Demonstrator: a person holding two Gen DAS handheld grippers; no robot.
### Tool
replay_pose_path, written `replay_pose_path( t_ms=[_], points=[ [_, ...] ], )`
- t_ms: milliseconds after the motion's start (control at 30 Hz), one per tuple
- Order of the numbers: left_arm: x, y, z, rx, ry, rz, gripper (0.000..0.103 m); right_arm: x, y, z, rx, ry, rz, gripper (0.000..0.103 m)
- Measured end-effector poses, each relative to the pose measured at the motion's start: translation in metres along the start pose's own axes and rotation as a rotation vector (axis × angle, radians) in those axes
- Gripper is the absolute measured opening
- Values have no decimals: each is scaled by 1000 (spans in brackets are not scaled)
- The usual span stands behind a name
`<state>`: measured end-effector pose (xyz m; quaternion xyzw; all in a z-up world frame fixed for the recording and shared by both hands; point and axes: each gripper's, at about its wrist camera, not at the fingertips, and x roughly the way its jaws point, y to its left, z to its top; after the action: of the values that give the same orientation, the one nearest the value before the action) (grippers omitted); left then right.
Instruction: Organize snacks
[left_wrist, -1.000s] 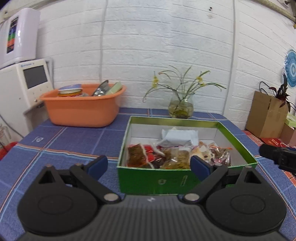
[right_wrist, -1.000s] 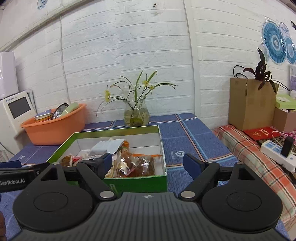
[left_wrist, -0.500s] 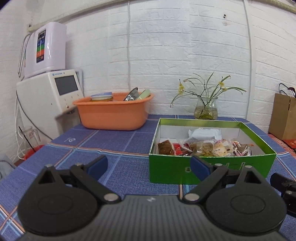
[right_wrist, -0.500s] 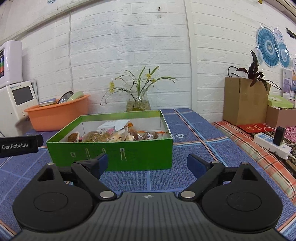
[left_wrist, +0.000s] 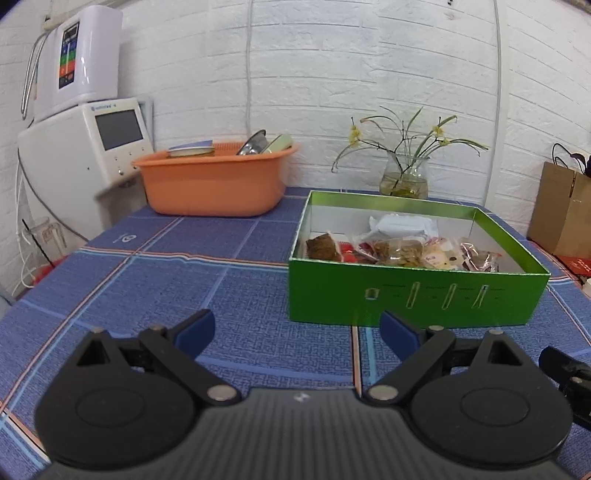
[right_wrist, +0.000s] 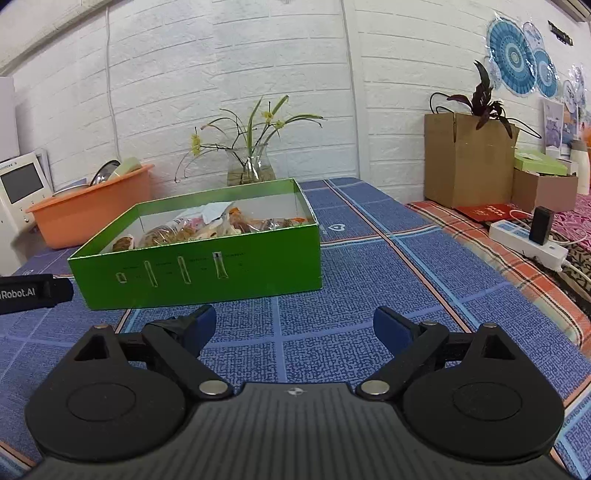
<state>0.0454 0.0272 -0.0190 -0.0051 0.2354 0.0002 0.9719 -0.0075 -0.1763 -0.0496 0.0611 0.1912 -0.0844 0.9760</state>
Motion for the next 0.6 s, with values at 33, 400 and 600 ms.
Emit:
replay_pose_path(
  t_ms=[33,400,600],
  points=[
    [-1,-1,0,5,-3,3,93,-2,0,0,-2,-6,3,103],
    [1,-4,-5,24,15,-45,93,-12,-13,-17,48,27,1,103],
    [-1,-9,-8,53,20,-39,93,-14,-9,-19,1,35,-9,103]
  ],
)
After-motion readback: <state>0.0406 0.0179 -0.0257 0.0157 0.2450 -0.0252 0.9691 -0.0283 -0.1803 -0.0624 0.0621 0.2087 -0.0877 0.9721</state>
